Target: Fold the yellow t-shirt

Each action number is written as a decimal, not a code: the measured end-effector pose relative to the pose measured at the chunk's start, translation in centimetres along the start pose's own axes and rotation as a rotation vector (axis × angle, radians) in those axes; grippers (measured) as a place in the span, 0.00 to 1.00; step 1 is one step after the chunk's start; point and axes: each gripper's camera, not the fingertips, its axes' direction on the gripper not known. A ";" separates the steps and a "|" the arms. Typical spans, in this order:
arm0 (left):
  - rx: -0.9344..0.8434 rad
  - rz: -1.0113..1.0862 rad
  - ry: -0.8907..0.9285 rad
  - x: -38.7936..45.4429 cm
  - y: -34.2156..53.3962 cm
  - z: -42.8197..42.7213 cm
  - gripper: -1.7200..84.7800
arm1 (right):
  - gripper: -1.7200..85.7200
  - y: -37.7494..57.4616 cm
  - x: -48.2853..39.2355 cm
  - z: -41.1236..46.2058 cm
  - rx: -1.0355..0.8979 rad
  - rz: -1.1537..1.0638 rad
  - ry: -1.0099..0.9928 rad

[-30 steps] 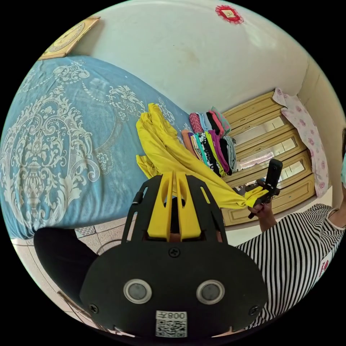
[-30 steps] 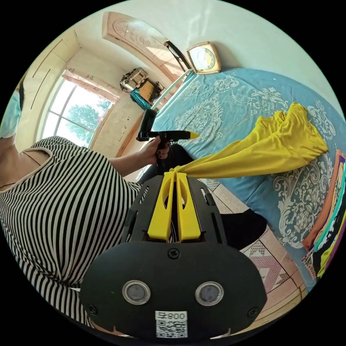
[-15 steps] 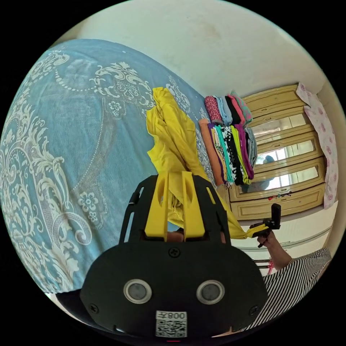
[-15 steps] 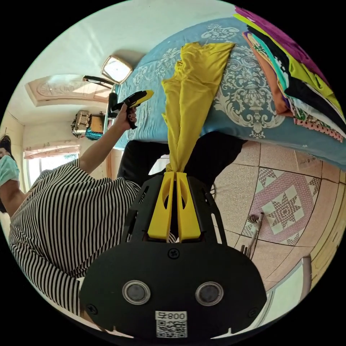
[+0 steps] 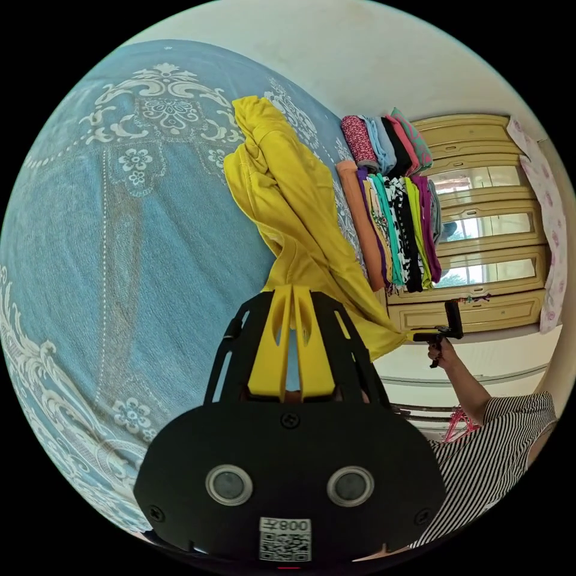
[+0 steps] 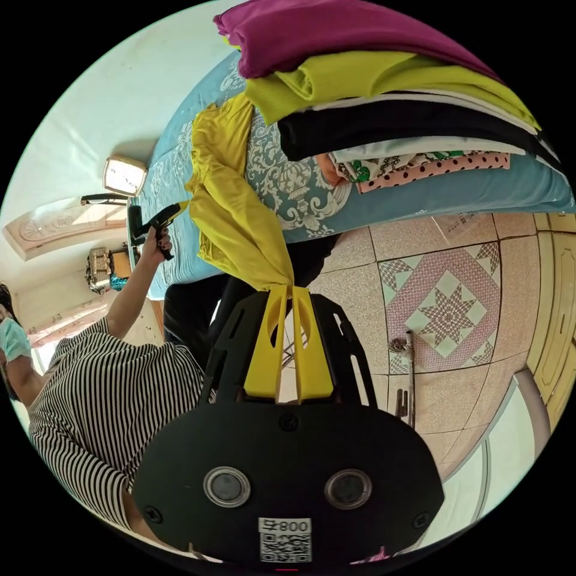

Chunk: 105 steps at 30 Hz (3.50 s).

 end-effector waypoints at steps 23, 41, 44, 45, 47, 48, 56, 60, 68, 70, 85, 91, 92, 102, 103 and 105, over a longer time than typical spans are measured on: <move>0.120 -0.038 0.320 -2.9 -4.2 2.2 0.03 | 0.13 -5.9 -21.7 0.9 0.215 -0.473 0.006; 0.094 0.206 0.419 1.4 -10.4 -0.5 0.04 | 0.05 -9.2 -28.4 -2.7 0.254 -0.584 0.176; 0.168 0.152 0.387 -1.1 -11.0 -3.0 0.06 | 0.03 -8.3 -27.8 -5.9 0.285 -0.593 0.110; 0.198 0.100 0.362 -2.6 -11.3 -3.8 0.07 | 0.03 -7.9 -27.6 -7.2 0.301 -0.602 0.096; 0.218 0.018 0.354 -5.2 -12.1 -4.6 0.09 | 0.03 -7.3 -27.3 -9.1 0.317 -0.604 0.089; 0.228 -0.028 0.359 -6.8 -12.7 -4.9 0.10 | 0.03 -7.0 -27.1 -10.3 0.325 -0.612 0.073; 0.173 -0.191 0.248 -12.7 -17.4 -6.1 0.13 | 0.03 -6.9 -26.0 -16.5 0.351 -0.624 0.023; 0.152 -0.229 0.180 -14.3 -17.7 -7.9 0.13 | 0.03 -7.2 -25.2 -19.7 0.360 -0.628 -0.001; 0.166 -0.290 0.288 -16.7 -15.2 -12.4 0.07 | 0.03 -6.9 -23.9 -25.4 0.371 -0.638 -0.022; 0.159 -0.264 0.256 -16.2 -14.3 -14.0 0.05 | 0.03 -6.5 -23.6 -26.7 0.372 -0.639 -0.021; 0.517 0.027 0.453 -8.5 7.9 -43.5 0.03 | 0.03 4.8 -23.4 -44.3 0.634 -0.698 0.099; 0.723 0.332 0.428 1.0 21.3 -59.2 0.03 | 0.03 14.7 -26.2 -53.9 0.901 -0.836 0.104; 0.773 0.408 0.407 3.2 24.5 -62.4 0.03 | 0.03 16.9 -26.9 -55.5 0.952 -0.872 0.111; 1.228 0.942 0.148 17.7 54.2 -82.2 0.02 | 0.03 32.5 -30.8 -65.6 1.280 -1.192 -0.001; 1.251 0.969 0.144 18.2 55.8 -83.0 0.02 | 0.03 33.1 -30.9 -66.0 1.290 -1.211 -0.018; 1.333 1.065 0.104 20.0 61.8 -85.8 0.02 | 0.03 35.3 -31.4 -67.5 1.324 -1.290 -0.081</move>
